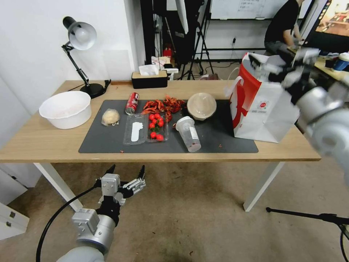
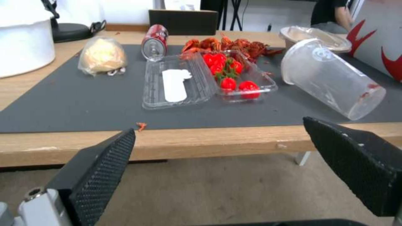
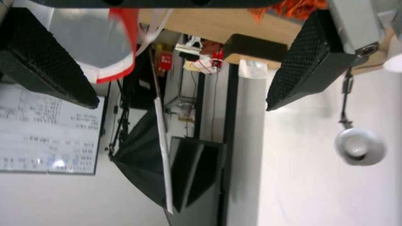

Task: Pick up the trash from the table and place it into the takeout bag.

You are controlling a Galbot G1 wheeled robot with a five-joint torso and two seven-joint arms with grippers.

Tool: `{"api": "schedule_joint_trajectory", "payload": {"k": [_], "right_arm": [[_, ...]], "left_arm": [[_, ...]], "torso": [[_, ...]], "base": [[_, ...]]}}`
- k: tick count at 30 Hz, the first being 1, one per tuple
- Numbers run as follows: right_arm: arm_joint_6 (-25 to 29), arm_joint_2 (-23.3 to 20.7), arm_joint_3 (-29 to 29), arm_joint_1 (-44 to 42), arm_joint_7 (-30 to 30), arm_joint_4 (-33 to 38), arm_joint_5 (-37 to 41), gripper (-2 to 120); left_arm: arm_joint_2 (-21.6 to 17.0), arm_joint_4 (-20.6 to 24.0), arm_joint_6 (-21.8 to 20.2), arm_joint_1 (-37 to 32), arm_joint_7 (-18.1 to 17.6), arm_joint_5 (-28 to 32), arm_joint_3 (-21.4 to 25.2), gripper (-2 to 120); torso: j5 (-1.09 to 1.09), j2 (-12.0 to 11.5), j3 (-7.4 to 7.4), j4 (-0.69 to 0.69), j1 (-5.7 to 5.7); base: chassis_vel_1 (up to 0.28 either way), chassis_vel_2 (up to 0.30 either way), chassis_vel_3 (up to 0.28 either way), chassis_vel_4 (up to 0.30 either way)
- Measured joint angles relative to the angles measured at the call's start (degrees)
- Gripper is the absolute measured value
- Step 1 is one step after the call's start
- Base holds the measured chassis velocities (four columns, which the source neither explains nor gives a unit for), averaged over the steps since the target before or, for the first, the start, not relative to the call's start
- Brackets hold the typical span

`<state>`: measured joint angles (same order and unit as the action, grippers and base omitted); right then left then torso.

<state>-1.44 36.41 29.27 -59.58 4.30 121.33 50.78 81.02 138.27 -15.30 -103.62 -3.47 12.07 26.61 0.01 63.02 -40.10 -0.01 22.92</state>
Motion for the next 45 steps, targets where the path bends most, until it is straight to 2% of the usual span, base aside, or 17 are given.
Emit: {"api": "schedule_joint_trajectory", "payload": {"k": [1, 2, 4, 6, 9, 10, 14, 22, 31, 45], "right_arm": [[0.0, 0.0, 0.0, 0.0, 0.0, 0.0, 0.0, 100], [2.6, 1.1, 1.3, -5.0, -0.7, 1.5, -3.0, 100], [5.9, 4.0, 2.3, -12.4, -0.8, 4.1, -7.4, 100], [6.3, 5.1, 2.8, -14.7, -1.0, 4.8, -8.8, 100], [7.8, 9.9, 3.7, -21.7, -1.7, 6.5, -14.3, 100], [7.8, 9.9, 3.7, -21.7, -1.7, 6.5, -14.3, 100], [12.6, 17.3, 3.4, -28.6, -2.3, 4.9, -20.7, 100], [15.6, 23.5, 2.2, -37.0, -2.8, 3.5, -24.1, 100], [18.7, 26.7, 1.3, -39.8, -5.4, -0.6, -26.0, 100], [18.0, 27.0, 0.4, -39.3, -5.6, -1.8, -26.2, 100]], "left_arm": [[0.0, 0.0, 0.0, 0.0, 0.0, 0.0, 0.0, 100], [0.0, -0.1, 0.0, 0.0, 0.0, 0.0, 0.0, 100], [0.0, -0.2, 0.1, 0.0, 0.0, 0.1, 0.0, 100], [0.0, -0.2, 0.1, 0.0, 0.0, 0.1, -0.1, 100], [0.0, -0.3, 0.3, 0.0, 0.0, 0.1, -0.1, 100], [0.0, -0.3, 0.3, 0.0, 0.0, 0.1, -0.1, 100], [-0.1, -0.3, 0.6, -0.4, 0.2, 0.1, -0.1, 100], [-0.1, -0.5, 0.7, -0.3, 0.4, 0.1, 0.1, 100], [-0.3, -0.3, -0.1, -0.1, 0.6, 0.3, 0.8, 100], [-1.0, -0.6, 0.9, -0.9, 0.4, 0.6, 1.1, 100]], "torso": [[0.00, 0.0, 0.00, 0.00, 0.00], [-0.01, 0.0, 0.00, -0.02, 0.00], [-0.02, 0.0, 0.00, 0.02, 0.00], [-0.02, 0.0, 0.00, 0.03, 0.00], [-0.02, 0.0, 0.00, 0.00, -0.01], [-0.02, 0.0, 0.00, 0.00, -0.01], [-0.01, 0.0, 0.00, 0.00, 0.00], [-0.02, 0.0, 0.00, 0.00, 0.00], [-0.01, 0.0, 0.00, 0.01, 0.00], [-0.01, 0.0, -0.01, 0.00, 0.00]], "base": [[0.000, 0.000, 0.000, 0.000], [0.000, 0.000, 0.000, 0.000], [0.000, 0.000, 0.000, 0.000], [0.000, 0.000, 0.000, 0.000], [0.000, 0.000, 0.000, 0.000], [0.000, 0.000, 0.000, 0.000], [0.000, 0.000, 0.000, 0.000], [0.000, 0.000, 0.000, 0.000], [0.000, 0.000, 0.000, 0.000], [0.000, 0.000, 0.000, 0.000]]}}
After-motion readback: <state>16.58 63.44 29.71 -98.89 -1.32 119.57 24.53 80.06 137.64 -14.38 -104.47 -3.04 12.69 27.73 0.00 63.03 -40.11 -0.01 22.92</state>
